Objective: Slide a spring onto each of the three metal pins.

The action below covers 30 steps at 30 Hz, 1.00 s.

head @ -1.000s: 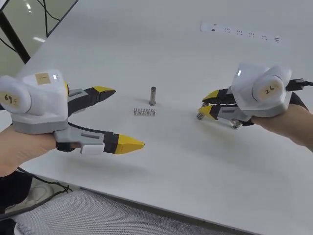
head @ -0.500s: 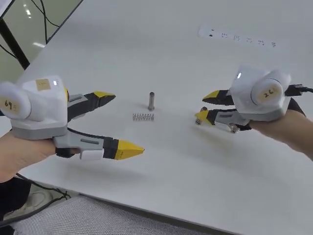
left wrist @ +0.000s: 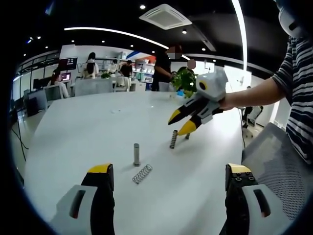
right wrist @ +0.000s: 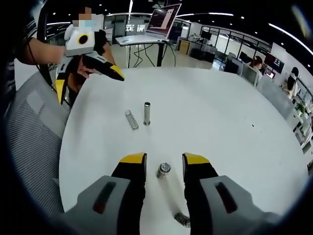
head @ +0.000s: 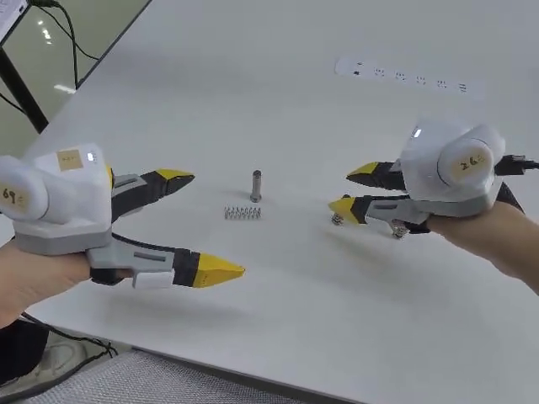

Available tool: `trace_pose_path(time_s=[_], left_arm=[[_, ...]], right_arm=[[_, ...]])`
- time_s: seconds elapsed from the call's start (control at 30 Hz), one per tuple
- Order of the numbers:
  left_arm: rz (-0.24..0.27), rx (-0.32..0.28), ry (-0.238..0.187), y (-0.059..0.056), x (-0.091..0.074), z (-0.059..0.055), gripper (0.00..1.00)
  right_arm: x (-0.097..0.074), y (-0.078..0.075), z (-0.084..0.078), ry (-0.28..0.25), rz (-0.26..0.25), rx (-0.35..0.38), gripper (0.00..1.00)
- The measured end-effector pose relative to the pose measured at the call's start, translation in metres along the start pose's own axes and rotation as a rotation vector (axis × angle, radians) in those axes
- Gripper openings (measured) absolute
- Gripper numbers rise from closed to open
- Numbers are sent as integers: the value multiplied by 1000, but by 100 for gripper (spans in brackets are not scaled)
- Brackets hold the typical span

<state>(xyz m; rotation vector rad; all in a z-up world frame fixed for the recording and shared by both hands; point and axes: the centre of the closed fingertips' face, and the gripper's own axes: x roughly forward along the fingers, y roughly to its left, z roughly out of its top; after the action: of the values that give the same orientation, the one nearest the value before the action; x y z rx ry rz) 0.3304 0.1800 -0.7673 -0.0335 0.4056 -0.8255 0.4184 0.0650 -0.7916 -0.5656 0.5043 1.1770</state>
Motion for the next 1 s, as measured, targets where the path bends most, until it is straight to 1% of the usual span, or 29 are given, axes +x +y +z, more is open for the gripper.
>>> trace_pose_path(time_s=[0.27, 0.4, 0.53, 0.6, 0.8, 1.0], left_arm=[[4, 1, -2, 2, -1, 0, 94], [1, 0, 0, 2, -1, -1, 94], [1, 0, -1, 2, -2, -1, 94], [2, -2, -2, 2, -2, -1, 94], [5, -6, -5, 4, -3, -1, 93], [6, -9, -5, 4, -5, -2, 93]], right_arm=[[-6, 4, 11, -54, -4, 59, 31], [-7, 10, 18, -75, 6, 72, 31], [-7, 19, 27, -90, 27, 62, 31], [-5, 25, 31, -90, 43, 42, 31], [2, 35, 39, -80, 89, -11, 30], [8, 42, 46, -66, 131, -45, 28]])
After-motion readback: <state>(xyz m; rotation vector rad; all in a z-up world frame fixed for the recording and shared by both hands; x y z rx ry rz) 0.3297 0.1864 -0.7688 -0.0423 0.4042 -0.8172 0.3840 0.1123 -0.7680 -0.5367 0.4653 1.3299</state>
